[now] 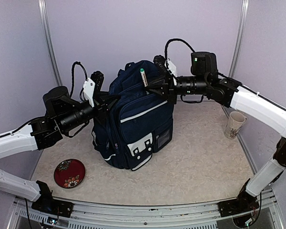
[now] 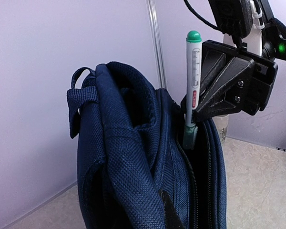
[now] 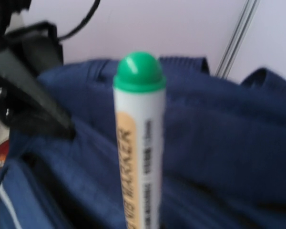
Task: Pack the student bag
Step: Place the pen in the upper front pocket of the bag, then pick up the student bag from the upper front pocket, then zip the upper front pocket of the student bag.
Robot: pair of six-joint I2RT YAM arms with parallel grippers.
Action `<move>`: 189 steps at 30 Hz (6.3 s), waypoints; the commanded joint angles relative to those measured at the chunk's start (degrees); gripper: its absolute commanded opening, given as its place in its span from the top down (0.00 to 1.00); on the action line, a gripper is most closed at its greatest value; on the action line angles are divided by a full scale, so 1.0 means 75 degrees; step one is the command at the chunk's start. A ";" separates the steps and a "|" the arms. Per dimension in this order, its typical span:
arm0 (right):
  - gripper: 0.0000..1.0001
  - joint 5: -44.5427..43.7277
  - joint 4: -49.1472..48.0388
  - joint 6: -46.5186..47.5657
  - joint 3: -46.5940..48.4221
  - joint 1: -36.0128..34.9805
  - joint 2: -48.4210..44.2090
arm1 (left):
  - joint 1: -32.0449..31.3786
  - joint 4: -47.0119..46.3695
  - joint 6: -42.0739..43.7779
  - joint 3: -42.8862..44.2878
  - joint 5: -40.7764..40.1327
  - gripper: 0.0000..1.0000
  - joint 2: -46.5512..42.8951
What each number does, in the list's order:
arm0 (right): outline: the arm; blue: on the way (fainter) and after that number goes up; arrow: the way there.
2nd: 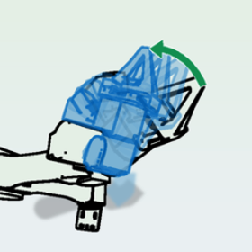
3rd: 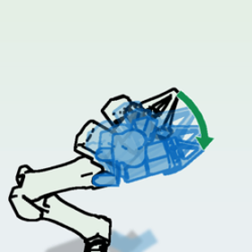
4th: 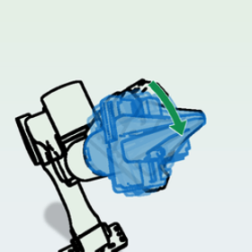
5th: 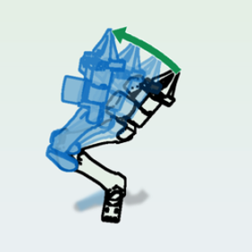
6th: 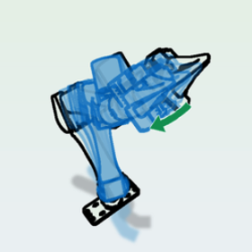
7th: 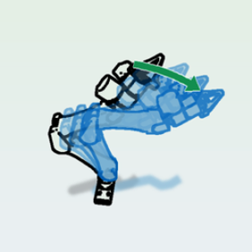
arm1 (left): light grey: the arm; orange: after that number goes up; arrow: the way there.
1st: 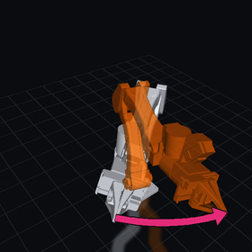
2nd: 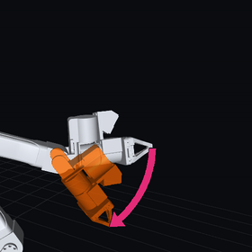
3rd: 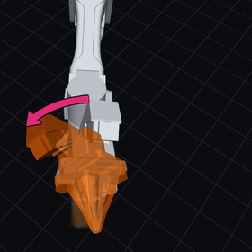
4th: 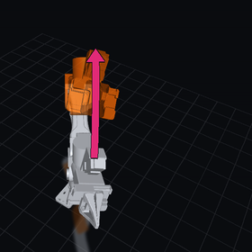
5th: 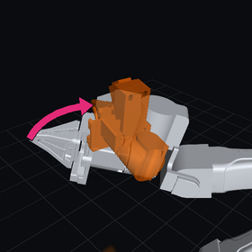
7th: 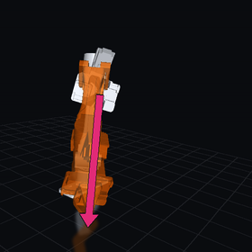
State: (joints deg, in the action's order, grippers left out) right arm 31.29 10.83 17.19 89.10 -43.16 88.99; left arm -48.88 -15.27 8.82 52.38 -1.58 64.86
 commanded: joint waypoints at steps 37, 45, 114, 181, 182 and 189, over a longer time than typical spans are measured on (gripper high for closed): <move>0.63 -0.2935 -0.0589 -0.2435 -0.4622 0.0903 -0.3477 | -0.0291 0.1080 0.1554 -0.0076 0.1266 1.00 -0.1032; 0.72 -0.2123 -0.1812 -0.1652 -0.6101 0.0436 -0.3835 | -0.0221 0.1080 0.1831 -0.0741 0.1077 1.00 -0.1810; 0.71 -0.3688 -0.3758 0.0583 -0.6602 -0.0342 -0.3323 | -0.0677 0.1814 0.1642 -0.0229 0.0725 1.00 -0.1394; 1.00 -0.6002 -0.5805 0.4624 -0.3273 -0.1737 -0.3061 | -0.0726 0.1522 0.0173 -0.0224 0.0816 1.00 -0.1455; 1.00 -0.5723 -0.5872 0.4808 -0.3158 -0.1745 -0.2968 | -0.0719 0.1485 0.0084 -0.0171 0.0896 1.00 -0.1383; 1.00 -0.4744 -0.6379 0.6348 -0.2684 -0.1743 -0.2205 | -0.0656 0.1240 -0.0875 0.0187 0.1222 1.00 -0.0876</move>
State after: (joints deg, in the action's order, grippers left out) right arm -14.92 -13.19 57.54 61.98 -54.81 73.36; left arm -53.91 -4.16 7.40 51.05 4.54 55.53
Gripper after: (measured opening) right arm 0.021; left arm 0.090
